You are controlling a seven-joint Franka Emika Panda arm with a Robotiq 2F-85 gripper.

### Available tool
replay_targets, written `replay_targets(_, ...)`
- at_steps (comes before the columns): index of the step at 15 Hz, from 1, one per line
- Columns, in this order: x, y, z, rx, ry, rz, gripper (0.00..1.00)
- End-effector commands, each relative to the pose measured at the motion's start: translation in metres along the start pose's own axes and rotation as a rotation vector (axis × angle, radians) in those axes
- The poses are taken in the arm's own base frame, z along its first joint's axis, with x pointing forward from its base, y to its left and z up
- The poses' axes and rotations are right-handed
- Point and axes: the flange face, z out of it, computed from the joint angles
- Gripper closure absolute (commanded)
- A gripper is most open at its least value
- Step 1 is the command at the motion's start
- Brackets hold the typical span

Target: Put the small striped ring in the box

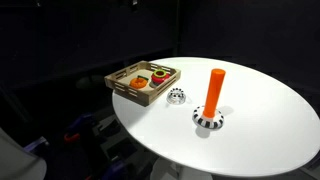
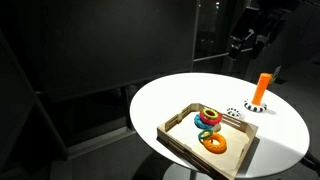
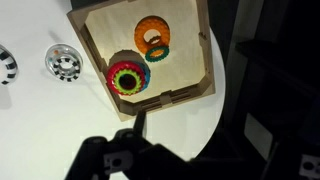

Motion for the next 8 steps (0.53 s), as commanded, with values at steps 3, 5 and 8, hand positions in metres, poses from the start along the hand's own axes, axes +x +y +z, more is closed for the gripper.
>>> replay_targets(3,0.000,0.000,-0.001,0.000,-0.001,0.000,0.00)
replay_targets(5,0.004,0.004,-0.002,-0.016,0.007,0.006,0.00)
replay_targets(8,0.016,0.017,-0.008,-0.036,0.029,0.023,0.00)
